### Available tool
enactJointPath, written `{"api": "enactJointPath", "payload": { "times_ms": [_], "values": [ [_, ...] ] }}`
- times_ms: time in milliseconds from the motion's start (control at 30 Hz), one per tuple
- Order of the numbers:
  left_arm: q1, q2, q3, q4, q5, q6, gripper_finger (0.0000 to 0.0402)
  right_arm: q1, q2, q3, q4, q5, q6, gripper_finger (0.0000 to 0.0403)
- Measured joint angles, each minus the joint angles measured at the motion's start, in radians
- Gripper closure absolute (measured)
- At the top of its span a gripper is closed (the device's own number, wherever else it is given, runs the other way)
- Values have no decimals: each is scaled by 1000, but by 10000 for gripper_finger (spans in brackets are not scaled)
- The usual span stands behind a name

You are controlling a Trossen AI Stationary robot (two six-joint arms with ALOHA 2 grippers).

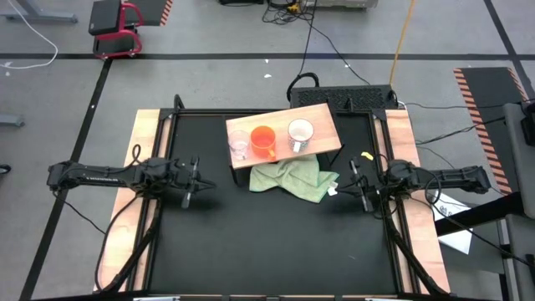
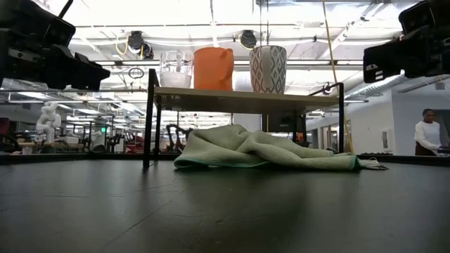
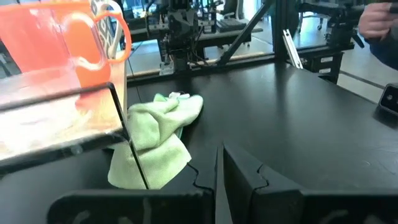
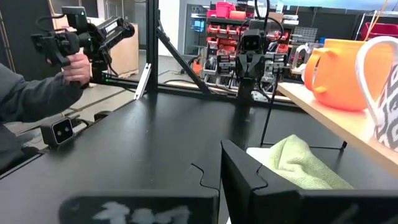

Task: Stack small to large cups/mugs on shelf
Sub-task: Return to Home Position

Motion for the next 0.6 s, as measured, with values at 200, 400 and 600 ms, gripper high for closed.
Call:
{"api": "enactJointPath", "payload": {
  "times_ms": [200, 400, 600],
  "values": [
    [0, 0, 0, 51, 19, 1, 376, 0, -1, -1, -10, 0, -8, 403],
    [-38, -1, 0, 62, 61, 23, 376, 0, -1, -2, -10, 0, 14, 403],
    [-117, -2, 0, 60, 44, 32, 376, 0, -1, -2, -27, 0, 24, 403]
  ]
}}
